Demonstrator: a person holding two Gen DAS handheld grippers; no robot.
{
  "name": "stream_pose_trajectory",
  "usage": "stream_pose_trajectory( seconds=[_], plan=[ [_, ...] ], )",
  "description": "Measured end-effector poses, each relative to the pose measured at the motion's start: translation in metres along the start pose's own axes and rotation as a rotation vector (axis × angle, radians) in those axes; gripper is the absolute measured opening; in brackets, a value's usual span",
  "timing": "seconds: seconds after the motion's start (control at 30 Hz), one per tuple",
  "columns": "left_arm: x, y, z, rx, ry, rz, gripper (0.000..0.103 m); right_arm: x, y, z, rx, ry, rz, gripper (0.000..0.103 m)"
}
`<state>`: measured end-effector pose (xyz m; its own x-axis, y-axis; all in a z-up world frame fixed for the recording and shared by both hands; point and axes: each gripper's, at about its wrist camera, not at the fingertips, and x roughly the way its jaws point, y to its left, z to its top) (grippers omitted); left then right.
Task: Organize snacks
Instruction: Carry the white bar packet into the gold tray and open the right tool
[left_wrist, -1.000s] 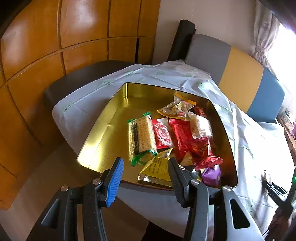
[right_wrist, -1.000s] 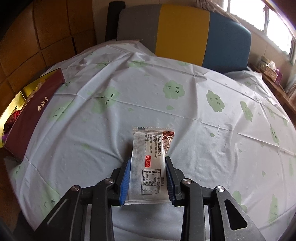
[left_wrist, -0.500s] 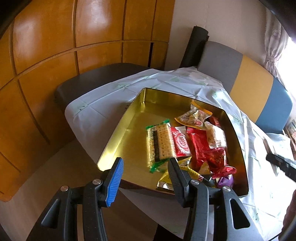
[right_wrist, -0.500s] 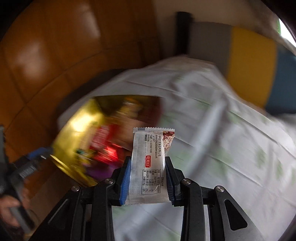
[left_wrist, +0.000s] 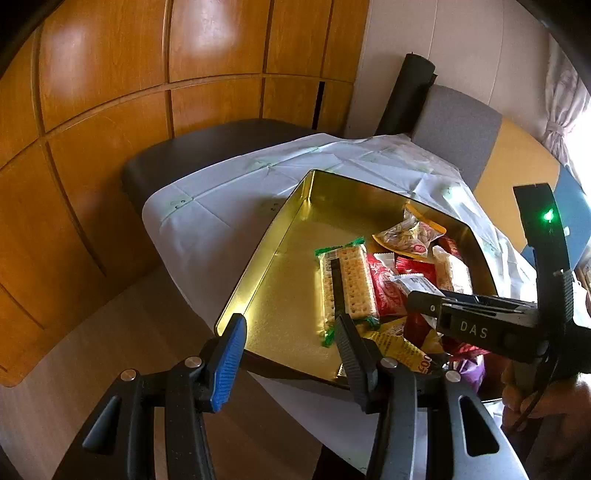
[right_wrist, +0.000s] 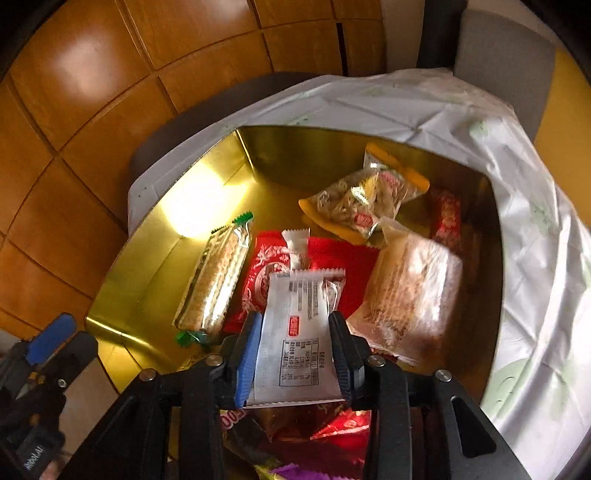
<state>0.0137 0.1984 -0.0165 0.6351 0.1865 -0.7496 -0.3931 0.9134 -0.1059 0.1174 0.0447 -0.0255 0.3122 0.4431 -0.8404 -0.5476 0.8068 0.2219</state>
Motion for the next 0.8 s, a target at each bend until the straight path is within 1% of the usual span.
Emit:
stream_pose_trajectory(
  seconds=[0.07,0.13,0.27,0.3,0.37,0.4,0.43,0.57,0.6,0.63,0.73,0.77,0.8],
  plan=[
    [0.000,0.000,0.000,-0.001,-0.004,0.001,0.051,-0.004,-0.002,-0.004,0.006,-0.009,0.013,0.042],
    [0.000,0.000,0.000,0.000,-0.011,0.004,0.051,-0.011,-0.002,-0.009,0.014,-0.020,0.032,0.049],
    [-0.003,-0.003,0.000,0.005,-0.018,0.012,0.051,-0.028,0.001,-0.014,0.011,-0.061,0.047,0.049],
    [-0.003,-0.004,0.000,0.008,-0.020,0.013,0.051,-0.029,0.004,-0.018,-0.003,-0.067,0.035,0.048],
    [-0.005,-0.006,0.000,0.013,-0.024,0.015,0.051,-0.030,0.007,-0.016,-0.024,-0.076,-0.002,0.039],
    [-0.007,-0.007,0.000,0.018,-0.025,0.014,0.051,-0.028,0.006,-0.017,-0.019,-0.074,-0.008,0.034],
    [-0.008,-0.009,-0.001,0.022,-0.027,0.013,0.051,-0.027,0.003,-0.016,-0.005,-0.069,-0.004,0.031],
    [-0.015,-0.013,-0.002,0.043,-0.041,0.010,0.052,-0.024,-0.010,-0.014,0.049,-0.076,0.004,0.031],
    [-0.017,-0.013,-0.002,0.047,-0.045,0.009,0.053,-0.027,-0.011,-0.015,0.051,-0.081,0.003,0.031],
    [-0.018,-0.014,-0.002,0.048,-0.048,0.008,0.056,-0.027,-0.012,-0.014,0.050,-0.084,0.001,0.031],
    [-0.023,-0.016,-0.003,0.052,-0.058,0.004,0.057,-0.037,-0.010,-0.016,0.056,-0.108,-0.001,0.033],
    [-0.024,-0.017,-0.003,0.054,-0.061,0.005,0.057,-0.040,-0.010,-0.017,0.059,-0.122,-0.002,0.035],
    [-0.025,-0.018,-0.003,0.057,-0.063,0.005,0.057,-0.045,-0.009,-0.019,0.061,-0.138,-0.007,0.041]
  ],
)
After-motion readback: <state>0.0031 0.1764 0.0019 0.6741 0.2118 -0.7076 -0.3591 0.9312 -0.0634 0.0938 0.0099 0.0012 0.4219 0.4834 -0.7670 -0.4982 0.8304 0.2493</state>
